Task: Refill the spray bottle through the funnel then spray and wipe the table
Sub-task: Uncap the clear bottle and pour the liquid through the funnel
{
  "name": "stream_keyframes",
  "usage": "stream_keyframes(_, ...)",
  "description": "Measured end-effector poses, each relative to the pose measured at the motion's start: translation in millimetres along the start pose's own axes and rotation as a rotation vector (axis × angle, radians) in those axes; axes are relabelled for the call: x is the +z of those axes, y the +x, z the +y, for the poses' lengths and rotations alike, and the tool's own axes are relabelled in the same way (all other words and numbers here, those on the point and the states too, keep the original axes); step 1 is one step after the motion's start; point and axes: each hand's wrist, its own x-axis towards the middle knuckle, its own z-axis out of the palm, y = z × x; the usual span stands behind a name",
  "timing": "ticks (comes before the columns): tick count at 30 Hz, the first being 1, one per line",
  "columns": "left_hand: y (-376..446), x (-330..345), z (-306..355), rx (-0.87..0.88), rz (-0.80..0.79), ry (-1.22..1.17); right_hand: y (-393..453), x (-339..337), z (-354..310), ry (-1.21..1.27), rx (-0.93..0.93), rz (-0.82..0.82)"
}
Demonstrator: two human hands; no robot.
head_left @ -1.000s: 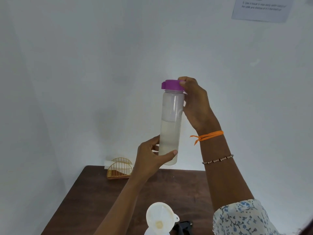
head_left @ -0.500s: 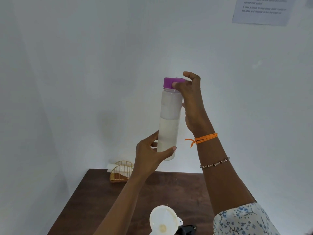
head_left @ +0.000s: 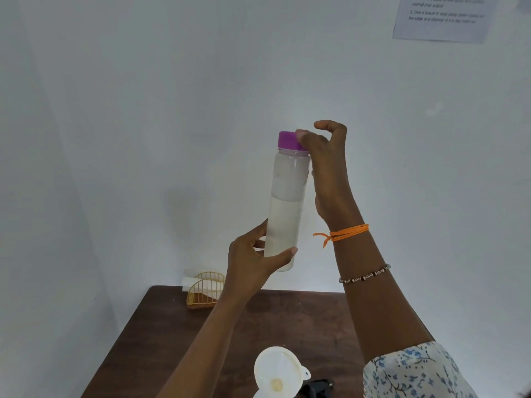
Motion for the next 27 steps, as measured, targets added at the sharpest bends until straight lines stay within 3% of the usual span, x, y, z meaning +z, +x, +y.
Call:
stream_keyframes(4,-0.1,2.8,0.2,-0.001,-0.008,-0.008,0.4,1.6,2.8,-0.125,-0.035,0.055)
stream_keyframes(11,1.1,4.7,-0.4,-0.008,-0.005,-0.04,2.2,-8.6,0.4,0.1,0.073,-0.015)
stream_keyframes(16,1.6,5.1,-0.7,-0.007,0.001,-0.041,3.3,-0.1,3.6,-0.109,-0.041,0.064)
stream_keyframes(23,2.0,5.4,-1.8,-0.013,-0.004,-0.031,3.7,-3.5,3.6,0.026,0.007,-0.032)
stream_keyframes(27,2.6,7.0,-0.9,-0.01,-0.001,-0.039,5.5,3.9,5.7,-0.149,-0.037,0.07)
